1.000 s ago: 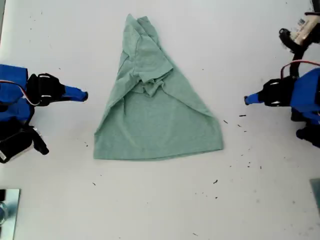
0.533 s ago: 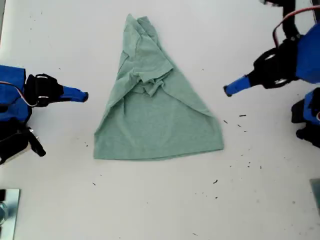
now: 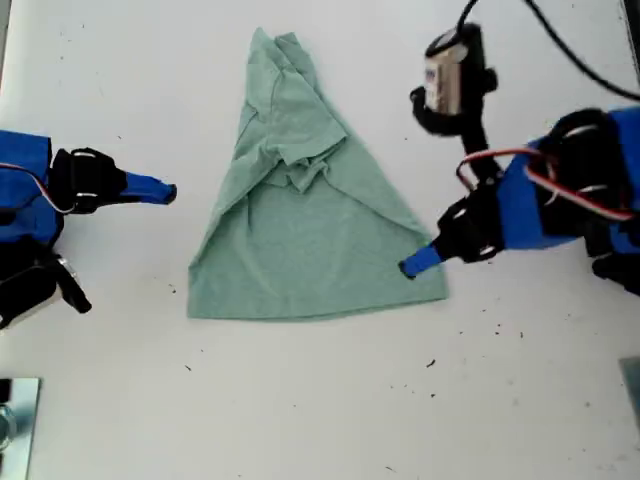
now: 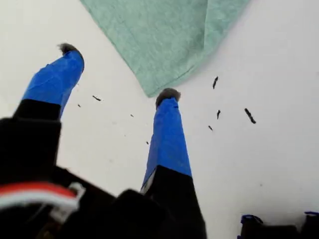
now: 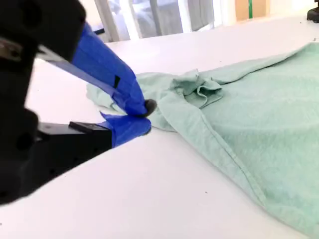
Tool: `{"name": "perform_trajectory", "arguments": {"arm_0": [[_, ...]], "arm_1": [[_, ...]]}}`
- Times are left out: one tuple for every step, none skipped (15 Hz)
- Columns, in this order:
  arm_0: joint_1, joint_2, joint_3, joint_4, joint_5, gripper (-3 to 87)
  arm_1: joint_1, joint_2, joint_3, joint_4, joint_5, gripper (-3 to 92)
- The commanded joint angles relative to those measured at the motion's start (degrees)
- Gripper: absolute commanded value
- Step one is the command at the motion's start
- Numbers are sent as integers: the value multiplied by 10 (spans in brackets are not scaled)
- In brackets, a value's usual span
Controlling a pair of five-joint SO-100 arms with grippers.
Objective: Fold t shirt
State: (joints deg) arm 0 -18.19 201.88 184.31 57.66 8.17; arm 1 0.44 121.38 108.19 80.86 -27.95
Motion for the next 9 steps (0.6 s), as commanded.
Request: {"name": "perform_trajectory", "arguments": {"arm_0": [[11, 3, 8, -4, 5, -2], [14, 3, 8, -4, 6, -2], [18, 3, 8, -4, 6, -2], [22, 2, 8, -4, 6, -2], [24, 2, 8, -4, 5, -2], [24, 2, 8, -4, 5, -2], [23, 2, 8, -4, 5, -2], [22, 2, 8, -4, 5, -2], [21, 2, 8, -4, 5, -2]], "arm_1": [[-16, -5, 102, -140, 23, 301], [-13, -3, 154, -185, 32, 296], [-8, -3, 186, -210, 37, 296], [-4, -3, 200, -221, 37, 296], [1, -4, 206, -225, 35, 296], [4, -4, 212, -229, 34, 296], [6, -6, 224, -241, 34, 296], [6, -11, 245, -267, 40, 292], [6, -30, 274, -309, 44, 288]]}}
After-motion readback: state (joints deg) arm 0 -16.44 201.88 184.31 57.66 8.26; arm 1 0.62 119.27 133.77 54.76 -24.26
